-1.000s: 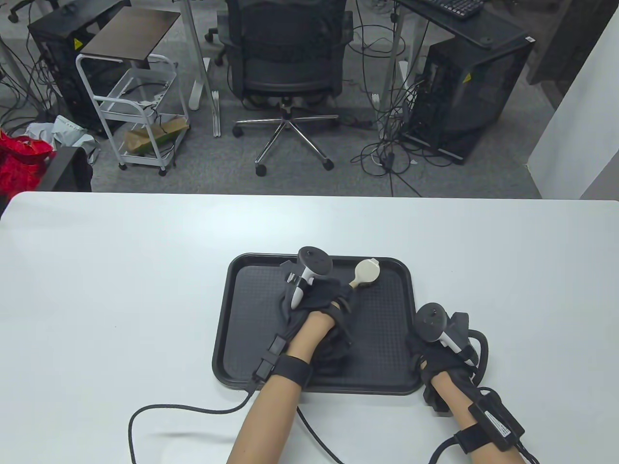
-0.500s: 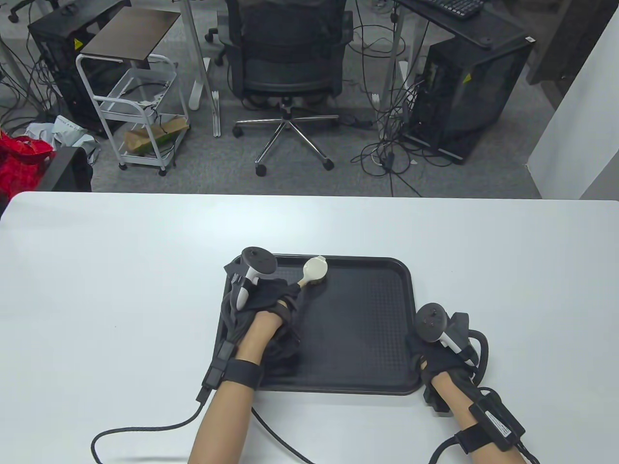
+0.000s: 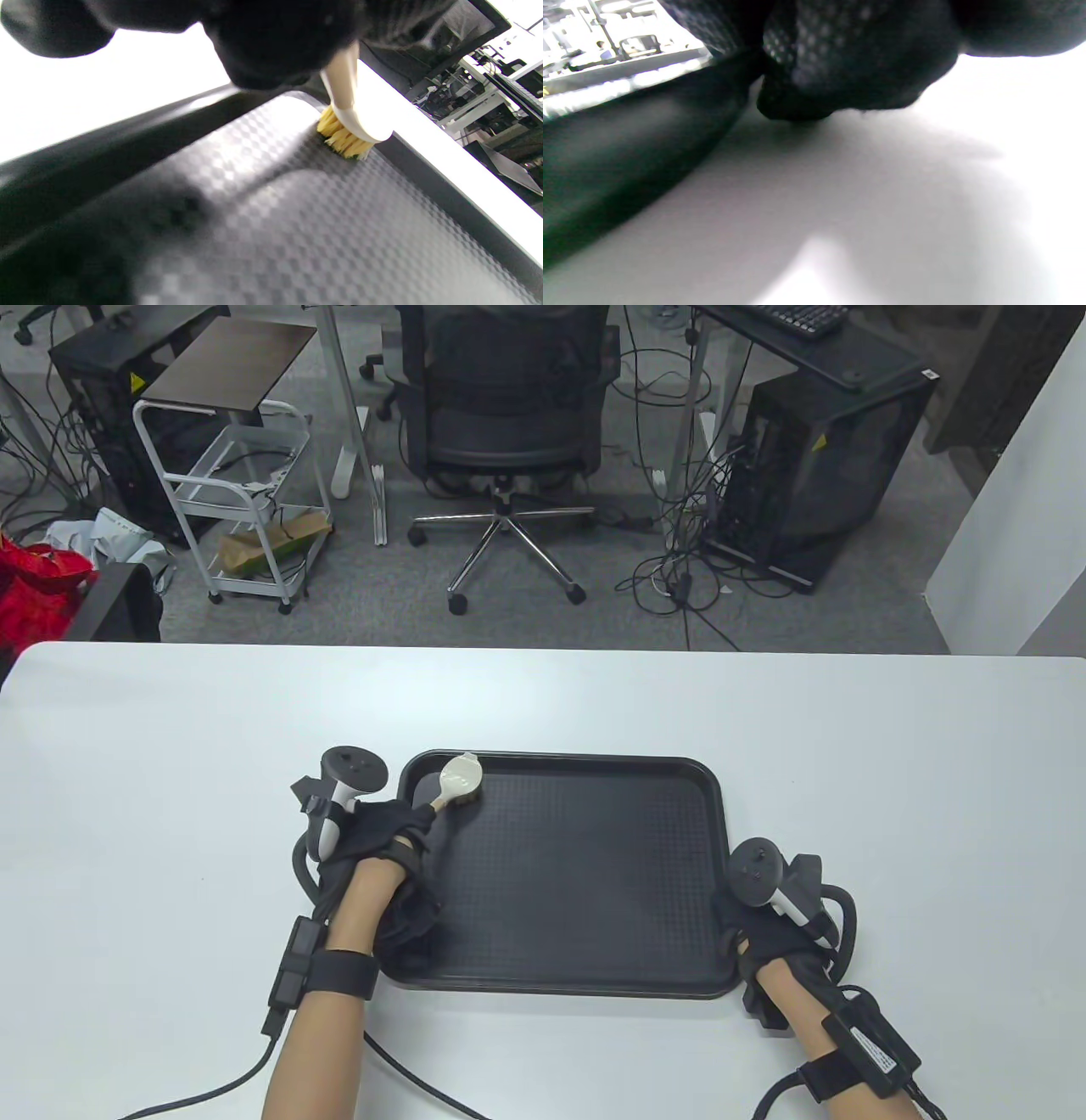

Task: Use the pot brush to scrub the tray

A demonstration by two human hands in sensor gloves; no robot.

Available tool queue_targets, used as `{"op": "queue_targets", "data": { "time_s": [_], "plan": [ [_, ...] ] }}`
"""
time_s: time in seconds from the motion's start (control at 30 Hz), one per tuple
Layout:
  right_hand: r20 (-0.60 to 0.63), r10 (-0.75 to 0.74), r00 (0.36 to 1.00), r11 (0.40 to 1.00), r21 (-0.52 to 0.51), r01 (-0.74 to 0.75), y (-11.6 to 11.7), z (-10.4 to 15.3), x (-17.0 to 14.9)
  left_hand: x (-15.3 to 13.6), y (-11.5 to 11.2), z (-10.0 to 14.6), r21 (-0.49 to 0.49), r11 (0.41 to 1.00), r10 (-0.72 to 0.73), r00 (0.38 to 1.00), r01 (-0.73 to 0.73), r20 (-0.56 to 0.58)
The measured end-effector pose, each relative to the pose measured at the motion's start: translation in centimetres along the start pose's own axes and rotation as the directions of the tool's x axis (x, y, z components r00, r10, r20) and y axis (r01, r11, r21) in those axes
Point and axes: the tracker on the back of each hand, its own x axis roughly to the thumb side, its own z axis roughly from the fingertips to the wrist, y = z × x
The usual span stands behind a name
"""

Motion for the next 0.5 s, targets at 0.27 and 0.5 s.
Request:
{"op": "queue_targets", "data": {
  "time_s": [0.27,0.5],
  "plan": [
    [0.000,0.001,1.000,1.000,0.000,-0.001,0.0,0.0,0.0,-1.1,1.1,0.1,0.032,0.999,-0.009,0.999,0.010,-0.039],
    [0.000,0.001,1.000,1.000,0.000,-0.001,0.0,0.0,0.0,1.4,0.7,1.8,0.169,0.981,-0.101,0.995,0.097,0.013]
  ]
}}
